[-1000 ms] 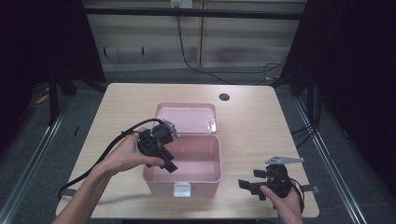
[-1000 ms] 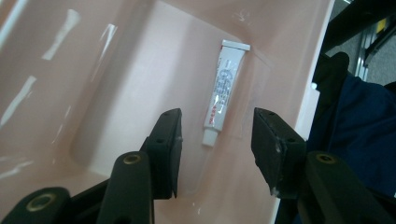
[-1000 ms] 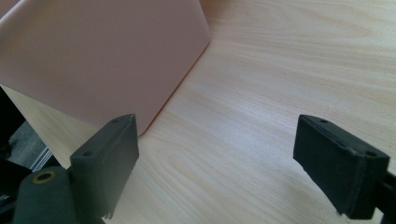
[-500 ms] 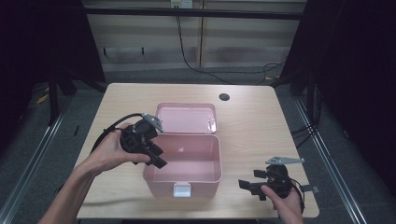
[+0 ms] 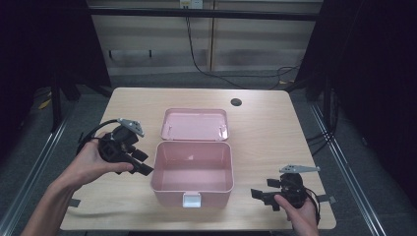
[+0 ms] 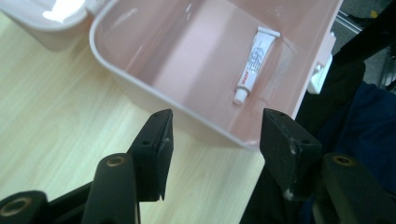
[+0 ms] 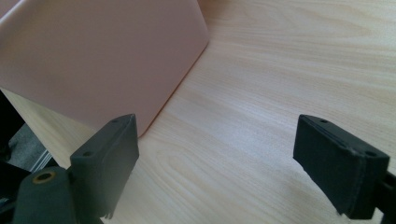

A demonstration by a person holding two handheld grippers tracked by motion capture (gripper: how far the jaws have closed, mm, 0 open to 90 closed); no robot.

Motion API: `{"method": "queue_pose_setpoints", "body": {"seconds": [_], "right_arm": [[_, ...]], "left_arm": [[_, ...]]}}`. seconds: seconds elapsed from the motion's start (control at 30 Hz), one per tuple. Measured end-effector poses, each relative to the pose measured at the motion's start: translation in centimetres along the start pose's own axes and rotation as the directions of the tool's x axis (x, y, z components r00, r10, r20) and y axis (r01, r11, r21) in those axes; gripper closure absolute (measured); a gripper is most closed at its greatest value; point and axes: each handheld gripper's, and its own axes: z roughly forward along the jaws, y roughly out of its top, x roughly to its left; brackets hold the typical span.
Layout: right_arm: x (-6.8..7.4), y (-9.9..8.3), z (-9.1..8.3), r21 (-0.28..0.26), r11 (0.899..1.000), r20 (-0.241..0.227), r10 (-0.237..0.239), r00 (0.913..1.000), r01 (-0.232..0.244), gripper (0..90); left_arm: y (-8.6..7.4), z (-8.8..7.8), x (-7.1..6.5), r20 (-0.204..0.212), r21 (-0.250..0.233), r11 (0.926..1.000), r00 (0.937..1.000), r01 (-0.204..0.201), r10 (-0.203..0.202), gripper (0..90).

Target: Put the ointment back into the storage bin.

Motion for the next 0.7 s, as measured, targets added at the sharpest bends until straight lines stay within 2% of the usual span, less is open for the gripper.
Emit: {"method": "queue_pose_setpoints", "body": {"seconds": [0.03,0.07,0.1,0.23,0.27,0.33,0.4,0.43,0.53,0.6,0.67,0.7], "right_arm": [[0.0,0.0,0.0,0.002,1.000,-0.001,0.002,1.0000,-0.002,13.8],[0.0,0.0,0.1,0.003,1.000,-0.002,0.002,1.0000,-0.002,13.7],[0.1,0.0,0.1,0.004,1.000,-0.002,0.000,1.0000,0.000,13.7],[0.0,0.0,0.0,0.000,1.000,-0.006,-0.002,1.0000,0.002,13.7],[0.0,0.0,0.0,0.000,1.000,-0.003,-0.001,1.0000,0.001,13.7],[0.0,0.0,0.0,0.000,1.000,-0.004,-0.001,1.0000,0.001,13.7],[0.1,0.0,0.0,0.001,1.000,-0.005,-0.001,1.0000,0.001,13.8],[0.1,0.0,0.0,0.002,1.000,-0.005,-0.003,1.0000,0.003,13.7],[0.0,0.0,0.0,0.006,1.000,0.000,0.001,1.0000,-0.001,13.7],[0.1,0.0,0.0,0.009,1.000,0.004,-0.008,1.0000,0.008,13.7],[0.1,0.0,0.1,0.010,1.000,0.005,-0.014,0.9999,0.014,13.8],[0.2,0.0,0.1,0.015,1.000,0.005,-0.012,0.9999,0.012,13.8]], "left_arm": [[-0.2,-0.1,0.1,0.001,0.000,1.0000,1.0000,-0.006,0.006,44.9],[-0.6,-0.2,0.1,-0.001,-0.017,0.9998,1.0000,0.009,-0.009,44.9],[-0.9,-0.4,0.3,0.000,-0.012,0.9999,1.0000,-0.007,0.007,44.9],[-2.3,-0.5,0.7,-0.028,-0.035,0.9992,0.9994,0.018,-0.019,45.6],[-2.6,-0.5,0.9,-0.033,-0.033,0.9993,0.9994,0.014,-0.015,45.6],[-3.3,-0.1,1.0,-0.033,-0.051,0.9981,0.9988,0.035,-0.036,46.5],[-3.8,0.1,1.2,-0.030,-0.040,0.9990,0.9993,0.020,-0.022,46.5],[-4.1,0.3,1.2,-0.030,-0.043,0.9984,0.9988,0.036,-0.038,46.2],[-5.3,0.9,1.5,-0.039,-0.049,0.9982,0.9985,0.035,-0.037,46.1],[-6.1,1.4,1.5,-0.038,-0.060,0.9959,0.9968,0.068,-0.070,46.1],[-6.5,1.7,1.7,-0.046,-0.045,0.9971,0.9969,0.062,-0.064,45.9],[-7.0,2.0,1.9,-0.053,-0.055,0.9955,0.9954,0.077,-0.080,45.2]]}}
